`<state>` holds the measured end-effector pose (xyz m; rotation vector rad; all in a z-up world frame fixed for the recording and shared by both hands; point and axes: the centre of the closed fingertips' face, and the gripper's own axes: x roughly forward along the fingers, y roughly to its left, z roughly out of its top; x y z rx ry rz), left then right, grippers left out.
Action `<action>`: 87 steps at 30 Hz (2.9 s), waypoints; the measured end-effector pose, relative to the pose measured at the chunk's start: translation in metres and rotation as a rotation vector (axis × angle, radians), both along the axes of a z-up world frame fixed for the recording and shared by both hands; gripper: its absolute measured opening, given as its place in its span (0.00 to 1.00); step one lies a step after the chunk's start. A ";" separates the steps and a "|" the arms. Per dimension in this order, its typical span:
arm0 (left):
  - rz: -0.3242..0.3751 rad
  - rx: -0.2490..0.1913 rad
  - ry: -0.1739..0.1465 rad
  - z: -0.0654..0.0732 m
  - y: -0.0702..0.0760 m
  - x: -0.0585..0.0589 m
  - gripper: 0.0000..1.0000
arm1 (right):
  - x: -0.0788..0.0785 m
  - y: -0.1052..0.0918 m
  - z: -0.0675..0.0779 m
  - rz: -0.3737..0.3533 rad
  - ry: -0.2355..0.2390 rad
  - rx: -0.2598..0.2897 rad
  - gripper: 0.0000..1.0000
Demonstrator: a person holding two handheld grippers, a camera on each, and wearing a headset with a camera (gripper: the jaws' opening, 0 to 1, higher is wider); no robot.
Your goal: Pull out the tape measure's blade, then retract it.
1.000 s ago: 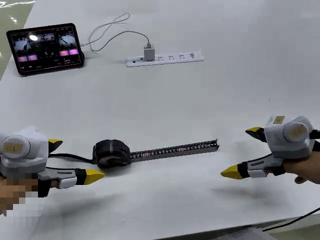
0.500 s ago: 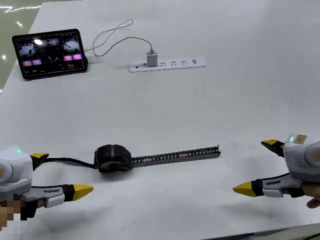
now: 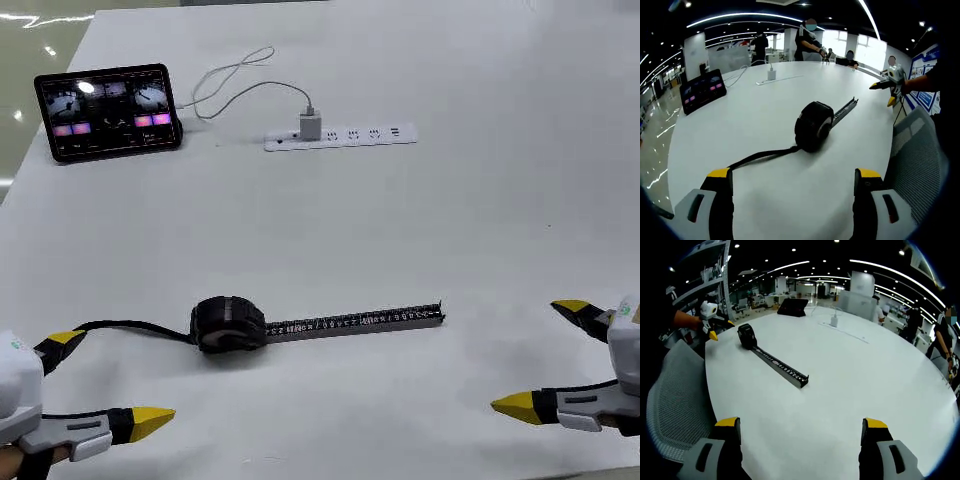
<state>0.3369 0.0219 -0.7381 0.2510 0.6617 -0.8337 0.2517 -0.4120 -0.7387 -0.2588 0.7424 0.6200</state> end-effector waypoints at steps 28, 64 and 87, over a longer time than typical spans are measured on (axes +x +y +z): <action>-0.018 0.006 0.009 -0.005 0.006 -0.020 0.99 | -0.028 -0.010 -0.003 0.017 -0.003 -0.023 0.99; -0.030 0.021 -0.003 0.001 0.002 -0.012 0.99 | -0.037 -0.012 0.000 0.003 0.028 -0.039 0.99; 0.011 0.032 0.001 0.010 -0.015 -0.004 0.99 | -0.023 -0.018 0.003 0.053 0.047 -0.066 0.99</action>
